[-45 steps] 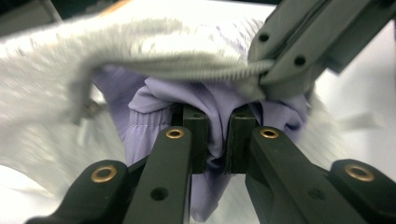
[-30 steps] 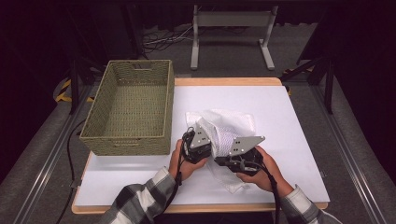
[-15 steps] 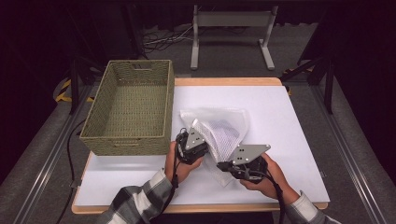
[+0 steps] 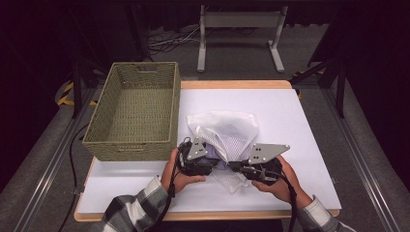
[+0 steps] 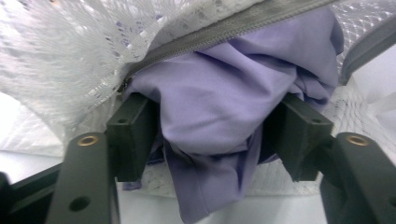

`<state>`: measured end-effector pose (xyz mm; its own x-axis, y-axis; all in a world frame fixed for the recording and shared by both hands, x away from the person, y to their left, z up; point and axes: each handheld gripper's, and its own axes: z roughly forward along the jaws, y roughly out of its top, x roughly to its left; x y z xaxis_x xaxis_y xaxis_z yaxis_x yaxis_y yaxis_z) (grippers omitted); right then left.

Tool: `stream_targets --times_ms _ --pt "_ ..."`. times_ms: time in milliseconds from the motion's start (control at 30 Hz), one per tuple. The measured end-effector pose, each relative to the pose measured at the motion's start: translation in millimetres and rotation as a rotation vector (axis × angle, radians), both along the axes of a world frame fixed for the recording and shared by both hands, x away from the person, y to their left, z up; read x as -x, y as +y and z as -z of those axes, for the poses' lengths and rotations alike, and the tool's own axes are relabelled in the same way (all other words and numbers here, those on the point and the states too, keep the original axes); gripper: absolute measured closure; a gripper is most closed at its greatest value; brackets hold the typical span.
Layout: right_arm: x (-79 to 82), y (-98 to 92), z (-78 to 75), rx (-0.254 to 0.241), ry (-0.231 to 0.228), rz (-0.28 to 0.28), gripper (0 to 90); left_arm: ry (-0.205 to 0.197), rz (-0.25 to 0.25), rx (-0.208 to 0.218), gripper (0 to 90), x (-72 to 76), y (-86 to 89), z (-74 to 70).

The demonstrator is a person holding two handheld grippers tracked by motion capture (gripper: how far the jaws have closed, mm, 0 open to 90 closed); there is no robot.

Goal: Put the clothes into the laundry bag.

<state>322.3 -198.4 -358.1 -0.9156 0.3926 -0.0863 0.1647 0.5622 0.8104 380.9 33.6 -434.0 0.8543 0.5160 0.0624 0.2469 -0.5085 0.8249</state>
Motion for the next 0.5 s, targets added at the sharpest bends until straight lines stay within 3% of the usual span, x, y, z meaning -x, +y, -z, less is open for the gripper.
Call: stream_targets --times_ms 67,100,200,267,333,500 --pt "0.2 1.3 1.4 0.007 0.001 -0.005 89.8 0.014 0.003 0.002 32.9 -1.9 -2.3 3.3" --pt "0.1 3.7 4.1 0.02 0.005 -0.016 89.8 0.039 0.011 -0.021 35.0 -4.1 -7.4 8.0" --pt "-0.9 5.2 7.0 0.026 0.014 -0.023 89.8 0.062 0.027 -0.04 38.9 -6.5 -12.4 12.4" --pt "-1.6 7.5 11.0 0.036 0.017 -0.033 89.7 0.067 0.053 -0.038 64.9 -8.4 -15.2 14.4" --pt "-2.4 9.4 14.2 0.044 0.011 -0.028 89.6 0.077 0.056 -0.024 77.3 -9.1 -16.2 13.7" --pt "-0.9 16.9 15.9 0.055 -0.022 -0.04 89.7 0.079 0.098 0.114 82.2 -2.9 -12.2 -2.4"
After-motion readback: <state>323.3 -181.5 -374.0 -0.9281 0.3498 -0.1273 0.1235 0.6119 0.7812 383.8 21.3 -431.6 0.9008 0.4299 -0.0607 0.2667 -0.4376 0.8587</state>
